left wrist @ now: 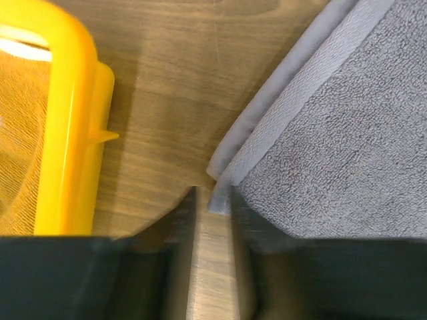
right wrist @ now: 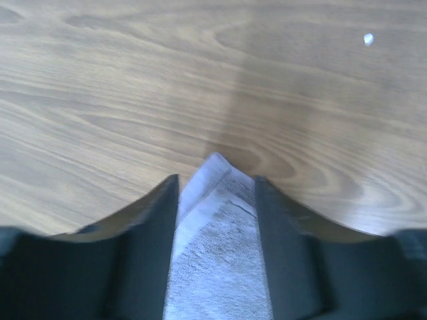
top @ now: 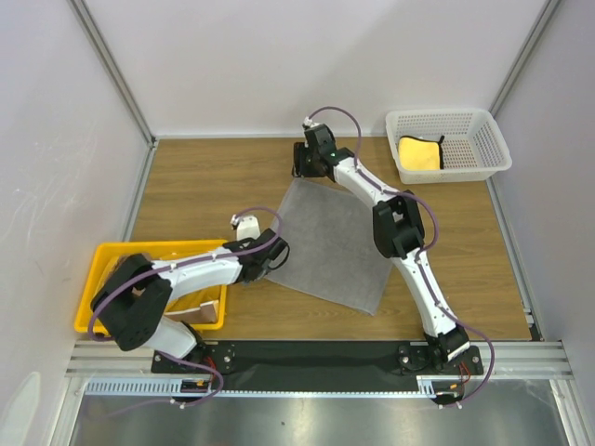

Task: Fold and stack the towels
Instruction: Fold the towel

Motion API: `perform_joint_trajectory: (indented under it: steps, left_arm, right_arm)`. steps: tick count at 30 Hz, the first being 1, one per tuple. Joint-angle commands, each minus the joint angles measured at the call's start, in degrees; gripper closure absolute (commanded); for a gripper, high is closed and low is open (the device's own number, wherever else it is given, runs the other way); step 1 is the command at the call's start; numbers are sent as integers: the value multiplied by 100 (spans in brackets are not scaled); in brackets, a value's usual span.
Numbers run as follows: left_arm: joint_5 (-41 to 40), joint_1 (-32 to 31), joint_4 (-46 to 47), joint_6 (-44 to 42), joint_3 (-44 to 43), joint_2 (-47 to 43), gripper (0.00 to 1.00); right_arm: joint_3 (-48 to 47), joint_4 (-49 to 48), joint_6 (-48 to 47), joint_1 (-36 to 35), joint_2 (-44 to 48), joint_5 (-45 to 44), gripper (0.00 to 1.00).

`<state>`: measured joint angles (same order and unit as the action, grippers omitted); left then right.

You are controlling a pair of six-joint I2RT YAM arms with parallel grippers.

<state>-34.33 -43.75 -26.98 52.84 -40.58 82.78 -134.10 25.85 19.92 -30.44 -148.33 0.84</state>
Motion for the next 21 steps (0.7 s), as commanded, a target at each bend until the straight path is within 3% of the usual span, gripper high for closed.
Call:
perform_joint_trajectory:
  steps: [1,3,10,13,16,21]
  left_arm:
    - [-66,85,-158,-264,-485,80,65]
    - [-39,156,-263,-362,-801,98,55]
    - [241,340,-1221,-1080,-2269,-43,24]
    - [566,367,-1283,-1424,-3059,80,16]
    - [1249,542,-864,-1645,-3184,264,17]
    - [1991,789,-291,-1680,-3132,729,28]
  right_arm:
    - [-459,-282,3,117,50,522,44]
    - [-538,-229,20,213,268,706,32]
    - [-477,682,2,608,1506,848,11]
    - [468,1201,422,906,2226,883,7]
    - [1514,1537,758,1170,3113,760,8]
    - [4512,976,1232,1321,4636,242,13]
